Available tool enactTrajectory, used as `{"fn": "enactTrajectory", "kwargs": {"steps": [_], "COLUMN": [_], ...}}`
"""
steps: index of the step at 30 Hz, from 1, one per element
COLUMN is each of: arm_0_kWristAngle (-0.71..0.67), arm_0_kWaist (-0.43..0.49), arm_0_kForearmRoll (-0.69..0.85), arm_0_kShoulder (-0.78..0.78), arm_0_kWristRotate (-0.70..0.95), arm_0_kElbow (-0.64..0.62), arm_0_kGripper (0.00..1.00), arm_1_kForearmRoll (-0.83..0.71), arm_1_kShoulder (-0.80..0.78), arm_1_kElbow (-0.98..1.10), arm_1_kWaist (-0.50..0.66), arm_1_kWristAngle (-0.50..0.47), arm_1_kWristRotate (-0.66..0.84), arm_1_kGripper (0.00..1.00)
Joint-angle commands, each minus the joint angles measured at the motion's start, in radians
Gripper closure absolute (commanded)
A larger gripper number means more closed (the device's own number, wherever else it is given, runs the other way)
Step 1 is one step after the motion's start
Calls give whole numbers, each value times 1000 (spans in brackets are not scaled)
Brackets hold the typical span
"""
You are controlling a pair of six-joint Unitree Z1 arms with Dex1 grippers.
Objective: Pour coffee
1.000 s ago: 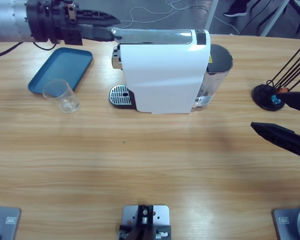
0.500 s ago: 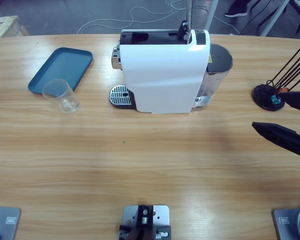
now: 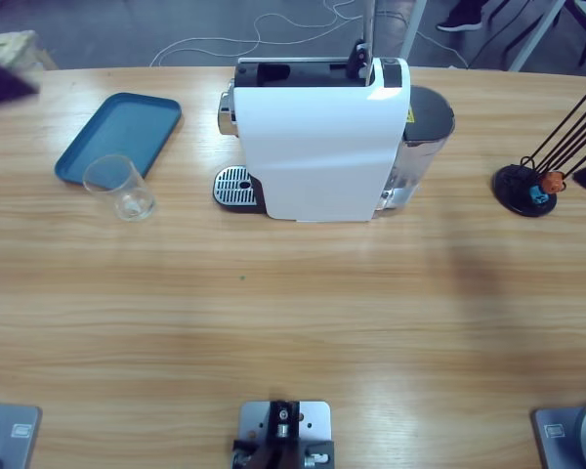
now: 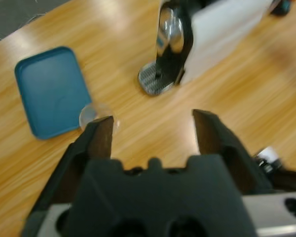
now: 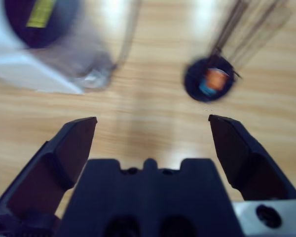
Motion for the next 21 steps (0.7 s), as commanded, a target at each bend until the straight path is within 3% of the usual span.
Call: {"fn": "enactTrajectory", "kwargs": {"steps": [1,4,6,8,9,16,21], "arm_0_kWristAngle": [48,51,51,54,54,54,56], "arm_0_kWaist": [-73,-73,-73,-73,-73,-50,22], "arm_0_kForearmRoll": [-176,-472,-632,-667,-667,-554,-541], "arm_0_kShoulder": [-133,-224,-315,-363,-360,-158,-90], "arm_0_kWristRotate": [6,-30,-50,-51,-48,36,50], "arm_0_kElbow": [332,576,713,766,770,621,616], "arm_0_kGripper": [18,84,109,107,105,105,108], "arm_1_kForearmRoll": [-12,-294,-361,-418,-456,-534,-592], "arm_1_kShoulder": [80,9,1,24,42,219,319], "arm_1_kElbow": [-24,192,236,270,292,320,328], "arm_1_kWaist": [-105,-105,-105,-105,-105,-104,-104], "arm_1_kWristAngle": [-102,-118,-87,-85,-86,-104,-112], "arm_1_kWristRotate": [107,117,137,155,165,177,169], "arm_1_kGripper": [303,303,269,43,0,39,220]}}
